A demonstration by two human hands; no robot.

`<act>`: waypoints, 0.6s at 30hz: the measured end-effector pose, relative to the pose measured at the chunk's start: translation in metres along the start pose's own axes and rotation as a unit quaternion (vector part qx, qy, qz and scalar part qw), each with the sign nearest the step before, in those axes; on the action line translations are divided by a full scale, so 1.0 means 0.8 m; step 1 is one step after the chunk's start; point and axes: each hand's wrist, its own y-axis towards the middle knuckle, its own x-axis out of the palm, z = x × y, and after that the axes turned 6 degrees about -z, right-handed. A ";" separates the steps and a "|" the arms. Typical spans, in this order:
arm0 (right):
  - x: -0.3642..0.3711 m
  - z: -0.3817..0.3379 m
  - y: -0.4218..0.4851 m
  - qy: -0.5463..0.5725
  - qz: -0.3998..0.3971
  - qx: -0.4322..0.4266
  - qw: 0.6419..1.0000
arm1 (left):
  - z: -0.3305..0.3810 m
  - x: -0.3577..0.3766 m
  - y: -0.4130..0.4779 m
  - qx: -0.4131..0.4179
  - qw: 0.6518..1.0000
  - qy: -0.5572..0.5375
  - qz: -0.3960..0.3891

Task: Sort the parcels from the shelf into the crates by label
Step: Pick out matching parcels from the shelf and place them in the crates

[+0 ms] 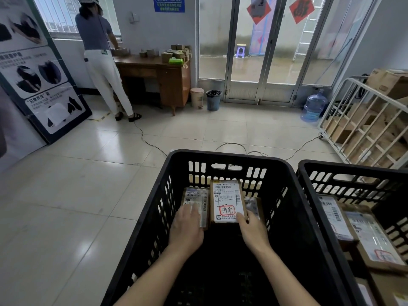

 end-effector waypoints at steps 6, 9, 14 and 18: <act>0.000 0.004 -0.004 -0.030 0.007 -0.033 0.999 | 0.021 -0.009 0.012 0.088 0.995 0.031 -0.040; -0.003 0.003 -0.009 -0.045 0.001 -0.037 0.998 | 0.031 -0.009 0.011 0.086 0.996 -0.001 -0.026; -0.003 -0.008 -0.012 -0.052 0.016 -0.077 0.996 | 0.034 -0.018 0.014 0.094 0.993 -0.064 0.024; 0.021 -0.020 -0.011 -0.065 0.009 -0.117 0.991 | 0.018 -0.023 0.004 0.051 0.984 -0.158 0.058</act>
